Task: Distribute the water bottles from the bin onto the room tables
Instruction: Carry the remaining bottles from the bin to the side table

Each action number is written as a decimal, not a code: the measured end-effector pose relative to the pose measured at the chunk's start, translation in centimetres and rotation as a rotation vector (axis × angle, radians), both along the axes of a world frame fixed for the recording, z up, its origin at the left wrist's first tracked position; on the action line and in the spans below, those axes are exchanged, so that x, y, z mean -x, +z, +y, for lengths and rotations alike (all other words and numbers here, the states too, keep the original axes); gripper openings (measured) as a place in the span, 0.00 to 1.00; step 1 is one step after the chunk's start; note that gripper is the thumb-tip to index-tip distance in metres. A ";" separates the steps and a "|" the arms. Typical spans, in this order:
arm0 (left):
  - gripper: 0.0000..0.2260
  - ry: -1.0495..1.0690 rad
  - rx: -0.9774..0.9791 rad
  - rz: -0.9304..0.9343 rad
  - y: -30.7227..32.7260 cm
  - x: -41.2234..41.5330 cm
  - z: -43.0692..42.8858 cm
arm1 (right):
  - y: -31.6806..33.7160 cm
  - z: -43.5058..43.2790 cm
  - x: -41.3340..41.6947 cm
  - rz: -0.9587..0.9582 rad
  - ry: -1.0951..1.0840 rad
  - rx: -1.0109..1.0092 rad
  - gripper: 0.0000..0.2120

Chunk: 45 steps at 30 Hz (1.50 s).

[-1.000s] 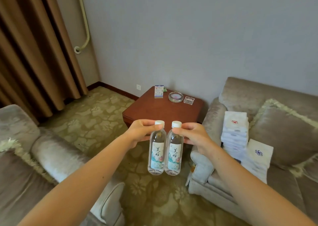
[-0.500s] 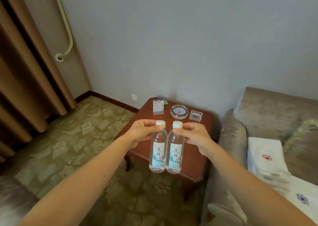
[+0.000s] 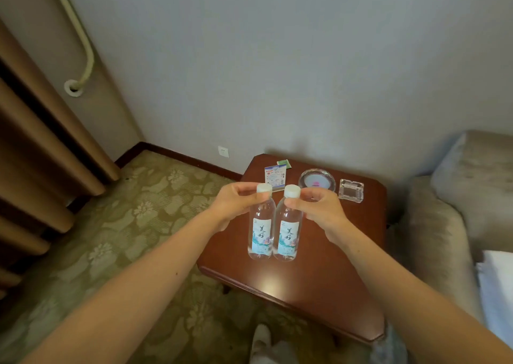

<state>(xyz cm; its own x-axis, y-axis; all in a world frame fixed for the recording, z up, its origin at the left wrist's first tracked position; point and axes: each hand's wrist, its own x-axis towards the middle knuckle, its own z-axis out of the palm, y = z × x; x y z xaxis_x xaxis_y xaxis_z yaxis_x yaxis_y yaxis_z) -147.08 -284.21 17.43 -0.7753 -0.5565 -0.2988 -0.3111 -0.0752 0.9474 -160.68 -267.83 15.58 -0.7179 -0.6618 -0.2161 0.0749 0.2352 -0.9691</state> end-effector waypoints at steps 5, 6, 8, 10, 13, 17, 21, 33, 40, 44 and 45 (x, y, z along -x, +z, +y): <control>0.17 -0.033 0.018 -0.038 -4.3 4.6 -7.6 | -3.7 -6.7 3.4 -0.012 -0.036 -0.009 0.12; 0.16 -0.045 0.016 -0.038 -5.2 5.4 -8.9 | -4.5 -7.8 4.0 -0.012 -0.048 -0.013 0.12; 0.15 -0.069 0.006 -0.034 -7.0 6.9 -10.8 | -6.2 -9.6 5.2 -0.016 -0.067 -0.025 0.13; 0.16 -0.094 0.005 -0.026 -8.9 8.3 -12.4 | -8.3 -11.0 6.3 -0.021 -0.097 -0.030 0.13; 0.16 -0.123 0.007 -0.019 -12.5 10.0 -14.5 | -12.1 -12.4 7.2 -0.038 -0.150 -0.029 0.13; 0.16 -0.174 0.033 0.011 -17.8 11.7 -16.2 | -17.0 -13.5 7.9 -0.046 -0.201 -0.017 0.14; 0.16 -0.211 0.042 0.069 -22.4 12.6 -17.4 | -21.5 -14.7 8.5 -0.006 -0.250 0.009 0.15; 0.18 -0.225 0.084 0.154 -32.1 13.8 -20.1 | -29.9 -17.0 9.0 0.086 -0.281 0.048 0.16; 0.19 -0.247 0.067 0.173 -33.6 13.6 -20.5 | -31.4 -17.4 8.4 0.068 -0.331 0.073 0.16; 0.17 -0.273 0.053 0.174 -33.4 13.3 -20.5 | -31.5 -17.6 8.2 0.058 -0.329 0.078 0.17; 0.17 -0.281 0.057 0.174 -33.3 13.3 -20.5 | -31.4 -17.6 8.1 0.054 -0.329 0.074 0.17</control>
